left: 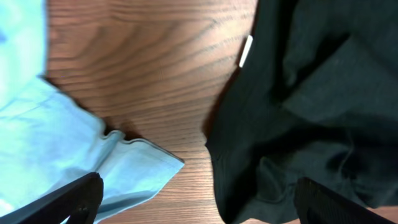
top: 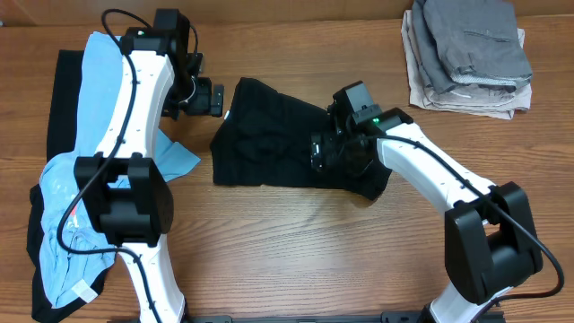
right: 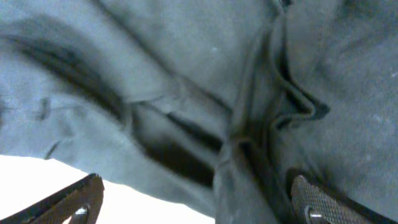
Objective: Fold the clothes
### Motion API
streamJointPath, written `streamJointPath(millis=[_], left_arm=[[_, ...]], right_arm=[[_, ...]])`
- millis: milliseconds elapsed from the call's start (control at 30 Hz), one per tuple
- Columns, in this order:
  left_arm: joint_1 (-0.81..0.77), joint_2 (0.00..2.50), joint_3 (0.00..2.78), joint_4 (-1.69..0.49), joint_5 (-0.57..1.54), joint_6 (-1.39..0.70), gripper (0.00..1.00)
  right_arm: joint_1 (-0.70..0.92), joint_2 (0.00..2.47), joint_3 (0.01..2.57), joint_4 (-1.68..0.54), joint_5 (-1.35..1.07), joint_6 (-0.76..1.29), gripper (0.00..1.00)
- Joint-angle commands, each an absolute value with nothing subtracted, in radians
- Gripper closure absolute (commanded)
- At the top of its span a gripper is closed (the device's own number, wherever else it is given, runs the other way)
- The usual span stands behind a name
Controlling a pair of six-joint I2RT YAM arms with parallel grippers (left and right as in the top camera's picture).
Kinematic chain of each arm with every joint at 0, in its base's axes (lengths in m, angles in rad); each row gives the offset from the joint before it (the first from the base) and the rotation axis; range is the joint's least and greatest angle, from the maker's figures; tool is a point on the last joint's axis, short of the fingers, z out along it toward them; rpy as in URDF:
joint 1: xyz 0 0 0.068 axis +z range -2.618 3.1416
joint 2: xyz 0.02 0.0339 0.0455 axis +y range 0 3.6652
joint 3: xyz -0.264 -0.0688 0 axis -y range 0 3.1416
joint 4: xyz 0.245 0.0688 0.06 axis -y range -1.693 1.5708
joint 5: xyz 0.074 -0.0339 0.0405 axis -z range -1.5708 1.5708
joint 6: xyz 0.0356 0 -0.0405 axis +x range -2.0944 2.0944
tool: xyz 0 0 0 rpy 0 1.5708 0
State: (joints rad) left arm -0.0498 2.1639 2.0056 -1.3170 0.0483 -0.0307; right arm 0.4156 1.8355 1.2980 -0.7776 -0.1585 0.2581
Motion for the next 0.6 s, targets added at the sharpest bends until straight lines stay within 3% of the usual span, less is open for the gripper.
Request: streamJointPath(millis=[0, 567], left_arm=[[-0.041, 2.2, 2.023, -1.331, 0.136, 0.083, 0.0], [-0.04, 2.393, 2.02, -1.24, 0.326, 0.361, 0.0]], right_arm=[[0.376, 1.813, 1.437, -0.865, -0.162, 0.262, 0.0], [0.181, 1.812, 1.551, -1.035, -0.159, 0.232, 0.0]])
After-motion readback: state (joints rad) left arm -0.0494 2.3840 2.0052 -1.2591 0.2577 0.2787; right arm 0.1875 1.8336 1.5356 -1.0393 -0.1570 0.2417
